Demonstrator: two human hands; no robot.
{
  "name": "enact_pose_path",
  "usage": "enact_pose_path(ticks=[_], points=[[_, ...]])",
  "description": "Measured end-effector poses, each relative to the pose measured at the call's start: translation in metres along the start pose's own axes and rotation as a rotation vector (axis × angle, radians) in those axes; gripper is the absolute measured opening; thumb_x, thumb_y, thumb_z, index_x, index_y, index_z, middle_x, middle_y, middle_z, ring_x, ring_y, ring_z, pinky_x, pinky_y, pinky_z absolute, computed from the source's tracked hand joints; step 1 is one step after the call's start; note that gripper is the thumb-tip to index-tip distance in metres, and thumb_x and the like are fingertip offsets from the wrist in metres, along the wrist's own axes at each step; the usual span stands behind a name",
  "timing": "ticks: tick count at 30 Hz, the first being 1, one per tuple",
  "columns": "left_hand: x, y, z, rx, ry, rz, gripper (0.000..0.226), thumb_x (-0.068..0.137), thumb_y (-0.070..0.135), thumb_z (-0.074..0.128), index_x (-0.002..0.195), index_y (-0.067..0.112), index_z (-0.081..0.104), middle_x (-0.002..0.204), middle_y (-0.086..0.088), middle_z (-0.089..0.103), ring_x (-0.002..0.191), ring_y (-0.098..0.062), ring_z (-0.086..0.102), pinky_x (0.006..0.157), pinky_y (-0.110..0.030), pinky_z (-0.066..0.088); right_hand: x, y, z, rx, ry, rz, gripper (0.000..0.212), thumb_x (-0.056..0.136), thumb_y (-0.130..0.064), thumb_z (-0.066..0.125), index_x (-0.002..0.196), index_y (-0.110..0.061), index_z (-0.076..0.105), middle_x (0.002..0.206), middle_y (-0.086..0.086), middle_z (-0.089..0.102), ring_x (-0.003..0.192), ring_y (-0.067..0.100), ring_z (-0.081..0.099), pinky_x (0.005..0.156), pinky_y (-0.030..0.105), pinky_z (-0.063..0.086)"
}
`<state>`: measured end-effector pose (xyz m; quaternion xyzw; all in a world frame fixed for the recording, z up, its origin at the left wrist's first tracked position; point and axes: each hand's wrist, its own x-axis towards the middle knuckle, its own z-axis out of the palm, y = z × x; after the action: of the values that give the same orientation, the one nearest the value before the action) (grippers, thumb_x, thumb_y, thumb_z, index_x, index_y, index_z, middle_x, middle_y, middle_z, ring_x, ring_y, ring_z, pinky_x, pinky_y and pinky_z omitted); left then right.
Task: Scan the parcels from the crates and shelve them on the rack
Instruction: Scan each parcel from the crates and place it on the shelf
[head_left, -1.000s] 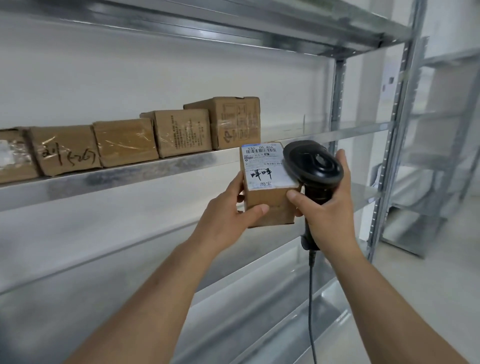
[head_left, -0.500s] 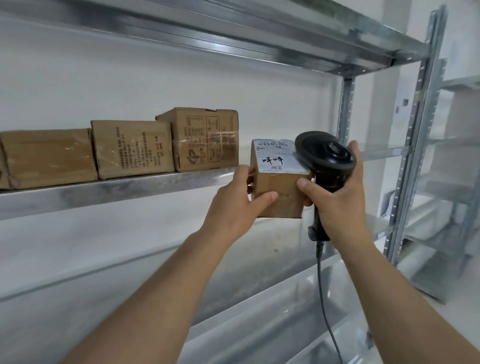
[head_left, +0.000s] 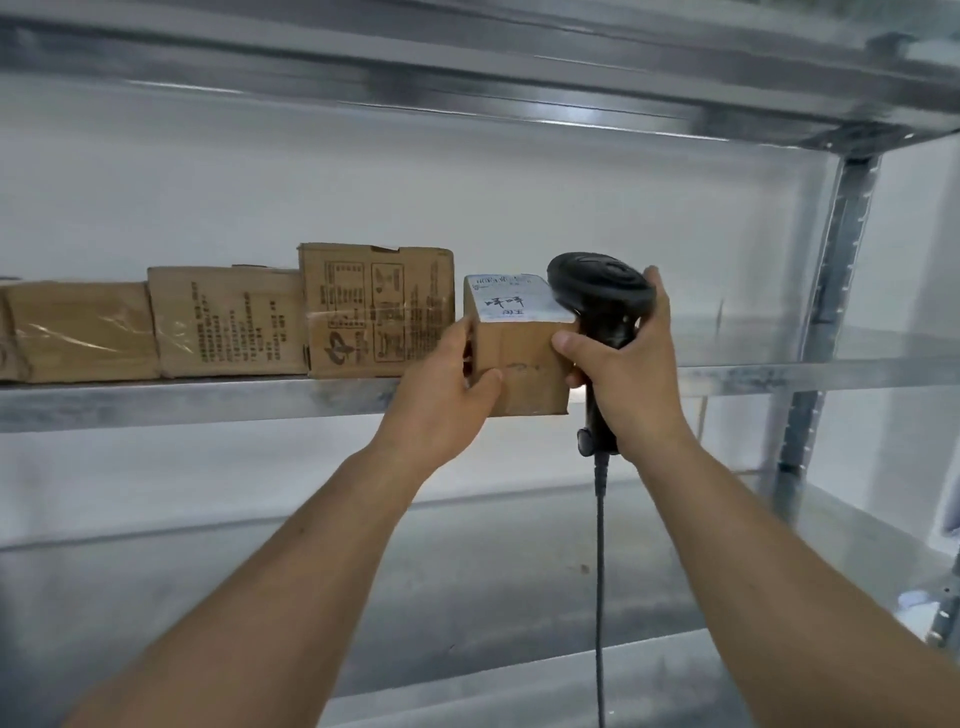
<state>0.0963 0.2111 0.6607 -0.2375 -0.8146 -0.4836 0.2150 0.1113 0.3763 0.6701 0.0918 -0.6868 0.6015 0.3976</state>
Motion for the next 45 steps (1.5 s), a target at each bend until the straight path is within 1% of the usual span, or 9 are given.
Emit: enact_pose_path(ticks=[9,16,20,24,26,30,39,42,45], points=[[0.02,-0.002,-0.004,0.14,0.057,-0.034,0.043,0.096,0.02,0.055,0.138,0.027,0.046,0.12,0.003,0.065,0.108,-0.017,0.06,0.096,-0.035,0.049,0.017,0.014,0.017,0.046,0.013,0.072,0.097,0.084,-0.009,0.072,0.156,-0.032,0.011,0.122,0.001,0.061,0.053,0.008,0.057,0.065,0.024,0.055],[0.027,-0.005,-0.007,0.222,0.085,-0.019,0.035,0.094,0.026,0.058,0.128,0.019,0.051,0.114,-0.002,0.066,0.102,-0.022,0.062,0.089,-0.04,0.052,0.028,0.007,0.022,-0.001,0.013,0.098,0.098,0.085,-0.01,0.072,0.156,-0.032,0.008,0.099,-0.016,0.058,0.052,0.011,0.059,0.082,0.041,0.059],[0.034,-0.002,-0.008,0.354,0.141,-0.069,0.027,0.094,0.033,0.059,0.11,0.014,0.05,0.099,-0.005,0.066,0.091,-0.025,0.063,0.08,-0.039,0.052,0.038,0.008,0.03,-0.022,-0.004,0.122,0.1,0.085,-0.008,0.071,0.157,-0.03,0.006,0.095,-0.024,0.05,0.063,0.011,0.062,0.085,0.044,0.058],[0.046,-0.002,-0.008,0.496,0.167,-0.114,0.026,0.096,0.033,0.055,0.108,0.011,0.048,0.096,-0.01,0.066,0.089,-0.031,0.062,0.075,-0.038,0.05,0.055,0.012,0.037,-0.057,-0.031,0.156,0.103,0.084,-0.006,0.071,0.158,-0.03,0.003,0.117,-0.007,0.055,0.073,0.009,0.063,0.084,0.045,0.059],[0.05,-0.002,-0.006,0.527,0.182,-0.135,0.022,0.096,0.03,0.052,0.107,0.01,0.049,0.096,-0.012,0.065,0.089,-0.033,0.062,0.071,-0.036,0.047,0.063,0.016,0.04,-0.079,-0.047,0.171,0.105,0.083,-0.006,0.072,0.157,-0.03,0.001,0.132,0.004,0.055,0.086,0.019,0.065,0.085,0.045,0.059],[0.052,-0.003,-0.002,0.582,0.204,-0.155,0.019,0.097,0.026,0.051,0.105,0.009,0.051,0.096,-0.014,0.066,0.089,-0.034,0.062,0.069,-0.035,0.046,0.074,0.023,0.042,-0.13,-0.073,0.174,0.105,0.083,-0.009,0.072,0.157,-0.03,0.0,0.135,0.008,0.056,0.104,0.037,0.066,0.09,0.047,0.055],[0.025,0.006,0.0,0.624,0.237,-0.13,0.03,0.096,0.046,0.049,0.098,0.016,0.05,0.083,0.0,0.063,0.08,-0.024,0.061,0.063,-0.031,0.043,0.044,0.02,0.021,0.018,-0.095,0.126,0.101,0.085,-0.013,0.072,0.155,-0.038,0.004,0.122,0.002,0.063,0.068,0.016,0.062,0.062,0.025,0.052],[-0.003,0.008,-0.003,0.593,0.266,-0.141,0.029,0.095,0.051,0.049,0.099,0.023,0.05,0.081,0.009,0.062,0.08,-0.016,0.058,0.066,-0.029,0.043,0.008,0.02,0.006,0.078,-0.121,0.078,0.102,0.084,-0.019,0.075,0.153,-0.045,0.005,0.123,0.002,0.065,0.078,0.013,0.062,0.073,0.031,0.059],[-0.04,0.004,-0.002,0.564,0.294,-0.195,0.023,0.094,0.053,0.049,0.105,0.033,0.044,0.084,0.014,0.059,0.083,-0.012,0.054,0.071,-0.028,0.039,-0.035,0.019,-0.005,0.152,-0.203,0.071,0.1,0.085,-0.021,0.073,0.148,-0.054,0.004,0.128,0.002,0.064,0.087,0.016,0.06,0.06,0.016,0.052]])
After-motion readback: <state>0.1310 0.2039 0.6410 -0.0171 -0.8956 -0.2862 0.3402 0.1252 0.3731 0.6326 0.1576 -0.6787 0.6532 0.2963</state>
